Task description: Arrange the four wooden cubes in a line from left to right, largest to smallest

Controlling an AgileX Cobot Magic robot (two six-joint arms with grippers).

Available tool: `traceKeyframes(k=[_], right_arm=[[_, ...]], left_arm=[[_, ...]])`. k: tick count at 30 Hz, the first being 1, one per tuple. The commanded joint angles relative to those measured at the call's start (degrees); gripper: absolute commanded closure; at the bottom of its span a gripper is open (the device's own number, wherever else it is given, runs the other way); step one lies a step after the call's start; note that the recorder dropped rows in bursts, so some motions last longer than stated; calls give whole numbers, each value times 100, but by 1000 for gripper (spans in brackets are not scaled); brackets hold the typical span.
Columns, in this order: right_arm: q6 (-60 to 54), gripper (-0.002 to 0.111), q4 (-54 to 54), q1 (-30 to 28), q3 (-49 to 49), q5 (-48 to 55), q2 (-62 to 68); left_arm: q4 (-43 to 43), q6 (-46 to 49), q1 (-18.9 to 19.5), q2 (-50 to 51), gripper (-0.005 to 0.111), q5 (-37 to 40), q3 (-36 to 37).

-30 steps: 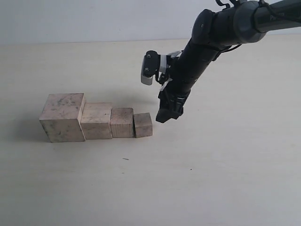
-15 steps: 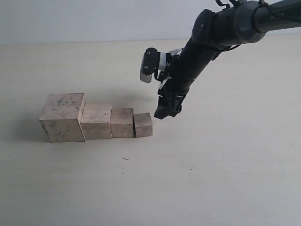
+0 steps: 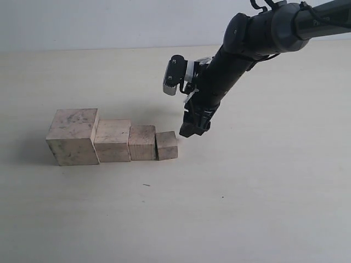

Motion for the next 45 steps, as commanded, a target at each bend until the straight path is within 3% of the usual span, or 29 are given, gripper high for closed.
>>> traceKeyframes(k=[1,33,40,45], right_arm=[[35,37,25,-3,17,-33,5],[139,37,729,9,17,462,125],[179,37,270,9,17,449,-116],[1240,41,-635,9,17,204,-657]], left_arm=[[13,-32,27,-34,107,-62,0],[13,-32,27,-34,107,-62,0],[13,-32,27,-34,107,-62,0],[13,-32,27,-34,107,-62,0]])
